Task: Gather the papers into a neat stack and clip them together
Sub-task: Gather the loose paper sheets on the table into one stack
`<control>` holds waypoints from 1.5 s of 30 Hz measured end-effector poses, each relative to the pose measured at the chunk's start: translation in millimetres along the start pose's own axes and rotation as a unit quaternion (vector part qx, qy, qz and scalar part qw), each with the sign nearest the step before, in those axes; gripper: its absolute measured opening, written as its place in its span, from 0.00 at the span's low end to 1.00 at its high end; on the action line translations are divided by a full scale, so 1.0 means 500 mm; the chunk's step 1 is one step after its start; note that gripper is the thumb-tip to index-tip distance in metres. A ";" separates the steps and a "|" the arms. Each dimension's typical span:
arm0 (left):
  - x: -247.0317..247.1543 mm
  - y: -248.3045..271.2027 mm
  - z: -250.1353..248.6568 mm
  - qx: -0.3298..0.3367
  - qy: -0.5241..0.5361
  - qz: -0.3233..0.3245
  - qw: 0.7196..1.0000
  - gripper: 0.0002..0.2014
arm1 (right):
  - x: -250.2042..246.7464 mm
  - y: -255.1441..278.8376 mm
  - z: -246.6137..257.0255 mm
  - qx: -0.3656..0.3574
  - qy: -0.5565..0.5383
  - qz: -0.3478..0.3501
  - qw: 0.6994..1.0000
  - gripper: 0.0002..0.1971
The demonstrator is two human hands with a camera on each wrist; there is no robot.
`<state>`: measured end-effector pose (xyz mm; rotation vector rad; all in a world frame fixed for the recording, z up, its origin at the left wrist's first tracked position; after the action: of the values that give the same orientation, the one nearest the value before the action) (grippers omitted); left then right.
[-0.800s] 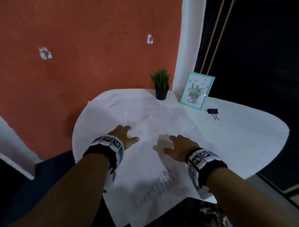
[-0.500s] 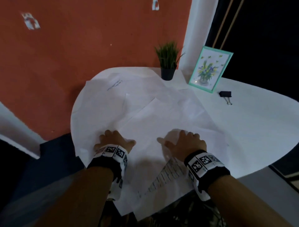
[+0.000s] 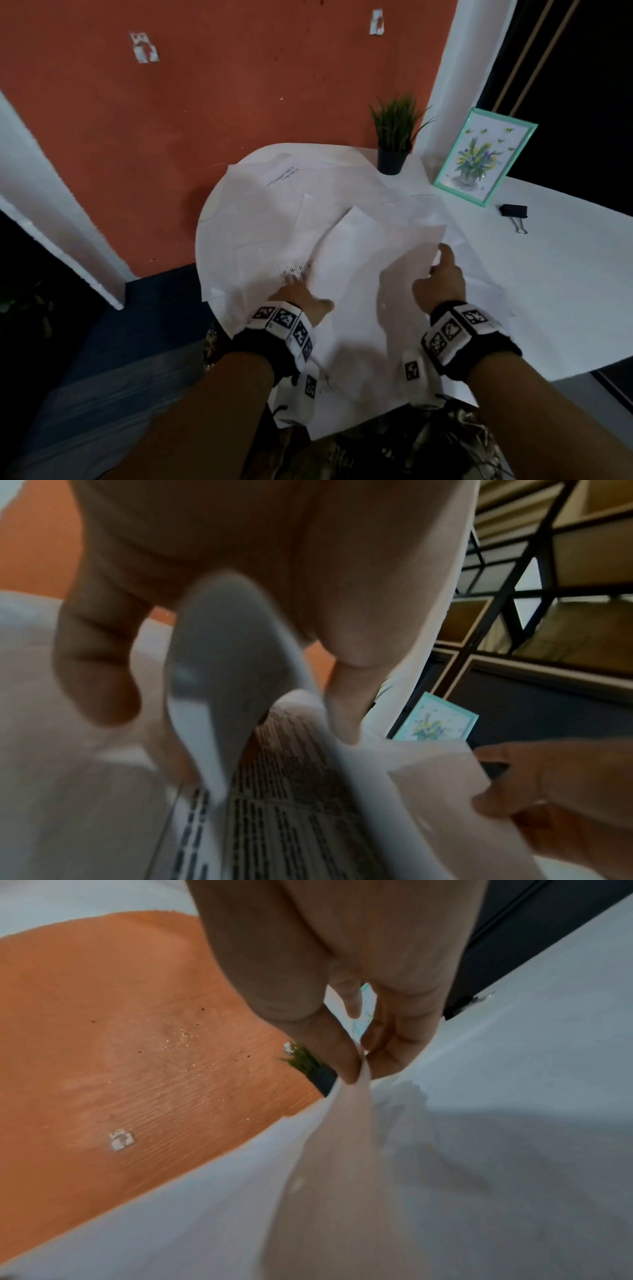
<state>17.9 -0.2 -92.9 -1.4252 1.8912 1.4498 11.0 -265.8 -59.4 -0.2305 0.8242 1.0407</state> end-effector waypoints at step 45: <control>-0.018 0.018 0.105 -0.001 0.341 -0.112 0.933 0.20 | 0.119 0.043 0.004 -0.049 0.085 0.128 0.987 0.22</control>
<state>-0.5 49.5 -102.8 -2.2687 1.9808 0.9044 8.6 -213.8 -95.5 -0.3059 0.9745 1.3182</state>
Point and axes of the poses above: each hand's wrist, its own y-axis away from the middle knuckle, its own x-axis out of the palm, z = x × y, the point moved 9 cm from there along -y, towards the middle knuckle
